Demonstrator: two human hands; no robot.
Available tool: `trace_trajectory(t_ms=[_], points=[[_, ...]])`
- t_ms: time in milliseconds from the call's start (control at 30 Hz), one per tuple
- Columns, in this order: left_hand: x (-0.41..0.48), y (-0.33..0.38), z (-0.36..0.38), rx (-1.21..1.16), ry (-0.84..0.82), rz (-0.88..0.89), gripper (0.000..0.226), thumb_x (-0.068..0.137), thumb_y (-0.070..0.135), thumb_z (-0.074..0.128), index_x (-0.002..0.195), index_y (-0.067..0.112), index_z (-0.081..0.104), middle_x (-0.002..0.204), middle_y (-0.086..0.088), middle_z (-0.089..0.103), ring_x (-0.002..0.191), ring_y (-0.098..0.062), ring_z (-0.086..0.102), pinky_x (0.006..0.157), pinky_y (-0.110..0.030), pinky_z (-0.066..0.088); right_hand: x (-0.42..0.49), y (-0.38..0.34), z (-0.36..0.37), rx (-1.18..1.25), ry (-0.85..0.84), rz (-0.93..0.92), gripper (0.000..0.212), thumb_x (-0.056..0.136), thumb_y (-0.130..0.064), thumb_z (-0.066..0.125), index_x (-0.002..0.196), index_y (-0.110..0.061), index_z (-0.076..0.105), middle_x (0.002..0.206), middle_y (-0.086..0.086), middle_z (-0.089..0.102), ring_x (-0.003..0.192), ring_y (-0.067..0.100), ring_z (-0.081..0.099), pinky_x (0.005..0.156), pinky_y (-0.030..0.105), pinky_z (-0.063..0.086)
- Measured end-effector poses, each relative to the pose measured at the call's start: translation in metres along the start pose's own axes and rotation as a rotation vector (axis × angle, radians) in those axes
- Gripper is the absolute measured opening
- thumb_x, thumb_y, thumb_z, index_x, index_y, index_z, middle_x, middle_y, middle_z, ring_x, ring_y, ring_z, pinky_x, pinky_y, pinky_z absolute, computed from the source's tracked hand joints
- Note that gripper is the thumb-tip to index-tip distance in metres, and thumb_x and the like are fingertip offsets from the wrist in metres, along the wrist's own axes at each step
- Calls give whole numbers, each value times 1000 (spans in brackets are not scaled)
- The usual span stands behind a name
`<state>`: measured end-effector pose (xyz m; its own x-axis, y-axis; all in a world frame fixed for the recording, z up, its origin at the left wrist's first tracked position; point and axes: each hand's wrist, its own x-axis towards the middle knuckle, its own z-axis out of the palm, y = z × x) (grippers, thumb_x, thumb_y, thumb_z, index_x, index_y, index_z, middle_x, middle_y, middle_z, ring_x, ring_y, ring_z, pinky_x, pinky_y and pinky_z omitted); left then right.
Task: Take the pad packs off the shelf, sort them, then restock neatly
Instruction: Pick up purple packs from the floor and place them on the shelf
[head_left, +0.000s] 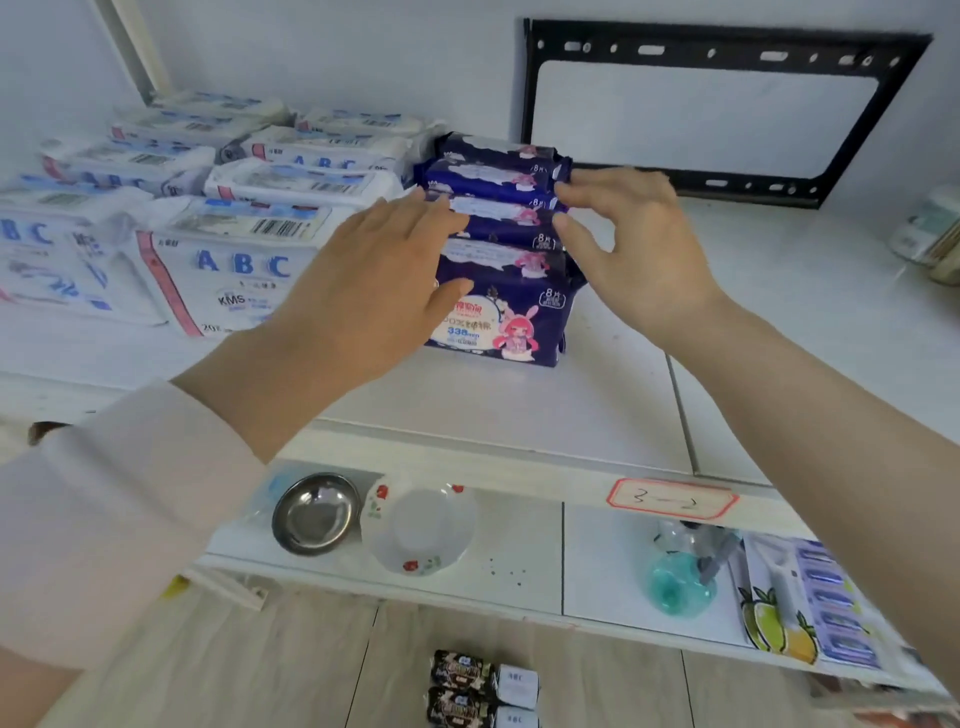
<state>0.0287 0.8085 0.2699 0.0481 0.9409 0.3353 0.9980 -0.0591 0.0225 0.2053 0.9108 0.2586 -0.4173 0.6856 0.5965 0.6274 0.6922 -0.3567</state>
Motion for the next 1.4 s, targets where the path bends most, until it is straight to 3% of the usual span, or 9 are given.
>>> trace_trajectory(t_ms=[200,467,567,700,800,1033,1233,1400], points=[[-44,14,-4,-48,84,-21,51,93,28,49,139,12,35,147,-10,36,139,-25,26,112,-37,18,-53,-32,-6,-67,114,-81,40,89,-28,48,117,-4,63,120,14,62,116,33,52,100,30,34],[-141,28,-15,-159,54,-6,49,94,27,46,139,10,34,145,-12,37,139,-26,25,111,-36,18,-167,-95,-20,-108,62,42,48,89,-33,39,122,-4,58,123,14,61,119,33,51,101,38,38],[-193,22,2,-169,-18,10,48,95,25,46,139,8,36,147,-11,35,139,-27,26,112,-37,18,-223,-115,-2,-81,15,102,46,88,-30,42,122,-4,58,122,15,61,119,34,51,103,39,38],[-254,18,32,-139,-89,54,43,90,26,43,125,4,50,130,-19,53,124,-35,46,102,-34,26,-291,-136,29,-84,-74,148,42,88,-27,44,119,-3,60,118,16,62,115,37,53,95,45,45],[-293,20,60,-178,-206,16,44,91,20,54,131,4,46,139,-16,45,132,-33,37,109,-42,25,-338,-141,50,-56,-146,189,42,88,-26,44,120,-4,59,120,13,62,118,35,52,95,45,45],[-366,30,168,-198,-373,-38,44,85,25,44,121,3,53,127,-18,56,125,-34,47,104,-44,35,-446,-105,119,-16,-292,283,39,85,-25,44,113,-6,64,114,11,65,112,29,55,87,44,49],[-444,61,302,-253,-675,-8,50,98,32,35,144,16,25,154,-4,22,143,-19,12,115,-30,3,-553,-55,194,51,-543,424,34,86,-16,57,118,-5,61,118,13,62,117,35,53,95,42,43],[-515,69,422,-269,-816,34,55,98,35,35,146,16,17,155,-3,15,144,-18,9,115,-30,0,-640,-10,277,61,-702,517,36,88,-16,59,123,-8,59,123,11,59,122,32,48,99,42,40]])
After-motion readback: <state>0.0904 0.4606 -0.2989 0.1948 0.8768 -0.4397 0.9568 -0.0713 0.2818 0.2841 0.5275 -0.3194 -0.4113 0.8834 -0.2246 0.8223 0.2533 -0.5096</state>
